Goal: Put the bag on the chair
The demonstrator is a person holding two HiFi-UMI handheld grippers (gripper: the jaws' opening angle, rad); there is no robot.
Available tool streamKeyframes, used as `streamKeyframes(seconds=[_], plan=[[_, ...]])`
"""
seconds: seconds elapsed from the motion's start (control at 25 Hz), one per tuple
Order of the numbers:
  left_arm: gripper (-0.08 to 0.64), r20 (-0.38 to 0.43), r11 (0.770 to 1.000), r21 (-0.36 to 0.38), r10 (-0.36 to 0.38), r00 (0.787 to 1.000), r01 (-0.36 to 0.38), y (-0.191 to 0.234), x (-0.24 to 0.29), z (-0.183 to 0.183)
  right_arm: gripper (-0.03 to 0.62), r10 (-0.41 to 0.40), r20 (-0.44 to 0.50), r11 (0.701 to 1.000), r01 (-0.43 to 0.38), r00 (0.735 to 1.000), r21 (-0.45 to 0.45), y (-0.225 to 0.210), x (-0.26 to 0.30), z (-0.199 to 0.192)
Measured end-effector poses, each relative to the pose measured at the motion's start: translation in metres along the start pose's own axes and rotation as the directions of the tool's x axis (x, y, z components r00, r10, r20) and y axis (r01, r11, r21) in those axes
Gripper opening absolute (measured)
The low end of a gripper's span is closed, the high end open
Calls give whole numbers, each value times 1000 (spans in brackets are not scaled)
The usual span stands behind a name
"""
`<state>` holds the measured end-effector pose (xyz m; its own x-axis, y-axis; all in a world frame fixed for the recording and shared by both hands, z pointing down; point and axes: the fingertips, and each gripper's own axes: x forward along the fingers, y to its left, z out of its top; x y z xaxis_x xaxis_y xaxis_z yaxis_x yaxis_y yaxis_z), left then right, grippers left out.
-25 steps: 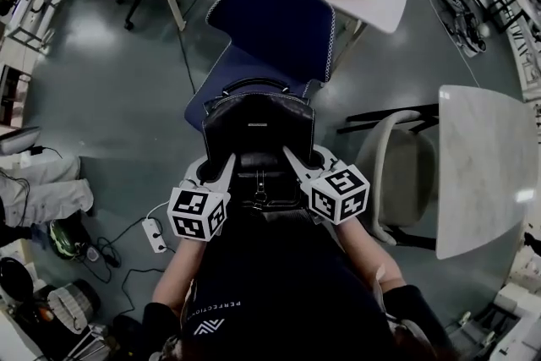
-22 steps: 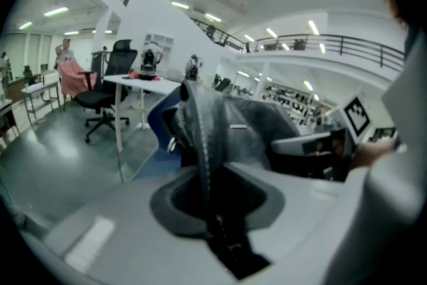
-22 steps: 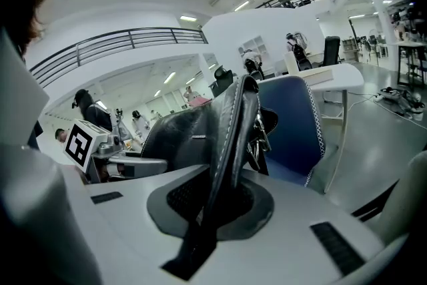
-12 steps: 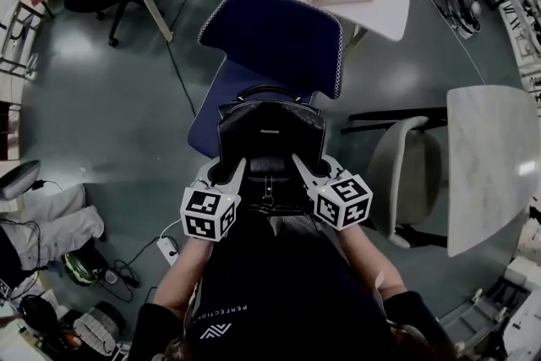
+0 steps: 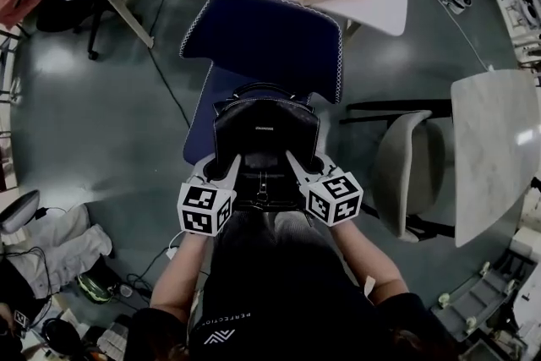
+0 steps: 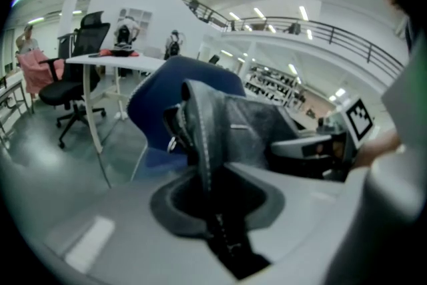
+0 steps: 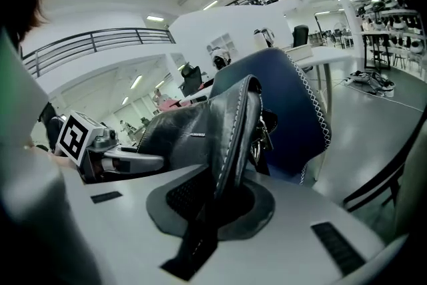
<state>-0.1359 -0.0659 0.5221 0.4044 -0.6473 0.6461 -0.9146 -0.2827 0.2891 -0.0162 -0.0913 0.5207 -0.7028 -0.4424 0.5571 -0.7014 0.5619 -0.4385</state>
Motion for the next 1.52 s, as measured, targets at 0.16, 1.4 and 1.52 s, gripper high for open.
streamKeyframes(seconds=[0.16,1.4,1.52], plan=[[78,-37,1000,16,-18,999,19,13,22,-3,31,-31,-3,999,31,1000,34,-14,19,-8],[103,-219,988,109,-86,972,112,79,131,-16,49,-179,17,943,166,984,289,-84,107,-45],[110,-217,989,101,-87,972,111,83,137,-19,51,-174,18,939,160,985,305,-87,110,-46]])
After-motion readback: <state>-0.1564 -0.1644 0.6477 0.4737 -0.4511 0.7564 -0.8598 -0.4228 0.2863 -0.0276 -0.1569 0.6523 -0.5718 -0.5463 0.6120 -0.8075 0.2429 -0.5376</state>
